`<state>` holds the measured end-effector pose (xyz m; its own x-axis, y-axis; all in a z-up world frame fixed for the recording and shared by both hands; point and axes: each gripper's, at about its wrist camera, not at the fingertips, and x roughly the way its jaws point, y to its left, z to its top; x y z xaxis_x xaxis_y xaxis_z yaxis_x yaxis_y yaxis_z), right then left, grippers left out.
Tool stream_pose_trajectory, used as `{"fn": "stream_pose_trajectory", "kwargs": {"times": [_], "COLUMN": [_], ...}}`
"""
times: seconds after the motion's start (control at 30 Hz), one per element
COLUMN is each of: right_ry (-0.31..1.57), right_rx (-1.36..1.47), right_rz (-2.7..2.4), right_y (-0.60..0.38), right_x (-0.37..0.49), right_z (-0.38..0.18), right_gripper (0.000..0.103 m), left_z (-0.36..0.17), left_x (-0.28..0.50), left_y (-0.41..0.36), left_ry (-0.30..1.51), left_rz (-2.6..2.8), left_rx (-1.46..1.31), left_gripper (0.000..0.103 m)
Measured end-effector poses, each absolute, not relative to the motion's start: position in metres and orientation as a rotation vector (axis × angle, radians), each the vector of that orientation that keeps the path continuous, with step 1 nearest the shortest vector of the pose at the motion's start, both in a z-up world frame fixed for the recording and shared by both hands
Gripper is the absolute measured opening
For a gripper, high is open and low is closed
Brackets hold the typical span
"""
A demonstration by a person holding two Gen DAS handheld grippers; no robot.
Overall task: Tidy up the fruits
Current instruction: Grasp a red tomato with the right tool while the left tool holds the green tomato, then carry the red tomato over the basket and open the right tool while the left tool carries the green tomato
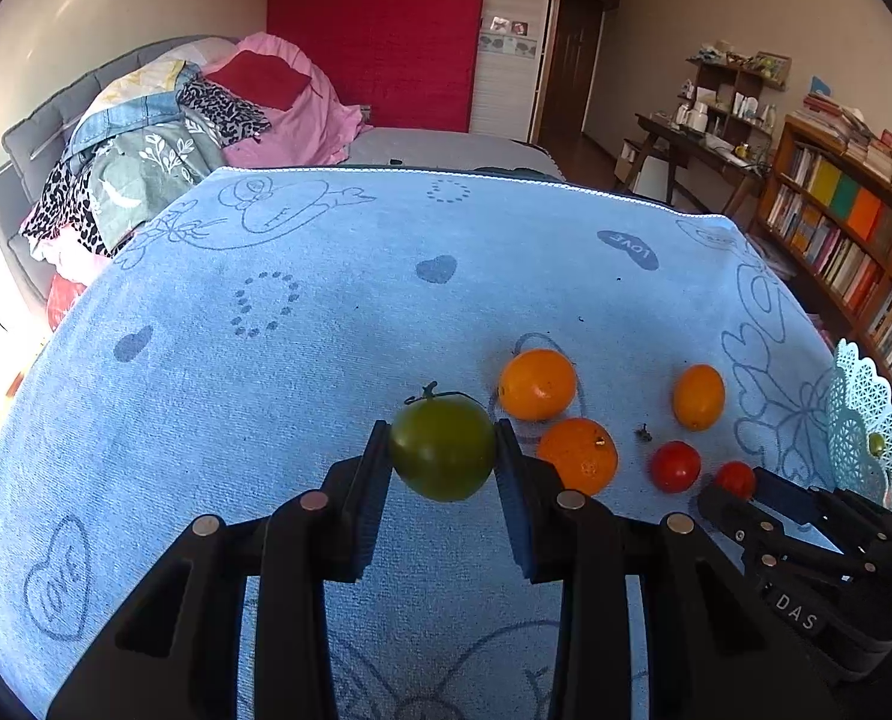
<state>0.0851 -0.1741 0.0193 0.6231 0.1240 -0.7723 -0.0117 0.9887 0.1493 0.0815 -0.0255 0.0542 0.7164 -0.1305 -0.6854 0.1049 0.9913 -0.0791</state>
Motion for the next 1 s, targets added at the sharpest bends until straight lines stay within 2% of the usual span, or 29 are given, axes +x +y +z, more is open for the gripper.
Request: {"fn": "stream_pose_trajectory", "kwargs": {"times": [0.23, 0.47, 1.0], "right_ry": [0.900, 0.877, 0.744], "right_rx": [0.104, 0.113, 0.189], "right_rz": [0.045, 0.055, 0.093], "right_y": [-0.175, -0.174, -0.186], "right_x": [0.090, 0.082, 0.040], "right_z": [0.013, 0.020, 0.080], "right_gripper": [0.027, 0.027, 0.027], "left_z": [0.053, 0.049, 0.049], "left_x": [0.082, 0.083, 0.080], "left_y": [-0.026, -0.029, -0.037], "left_ry": [0.767, 0.775, 0.775], "left_rz": [-0.135, -0.140, -0.161], "left_rx": [-0.036, -0.026, -0.005], "left_gripper": [0.035, 0.035, 0.035]}}
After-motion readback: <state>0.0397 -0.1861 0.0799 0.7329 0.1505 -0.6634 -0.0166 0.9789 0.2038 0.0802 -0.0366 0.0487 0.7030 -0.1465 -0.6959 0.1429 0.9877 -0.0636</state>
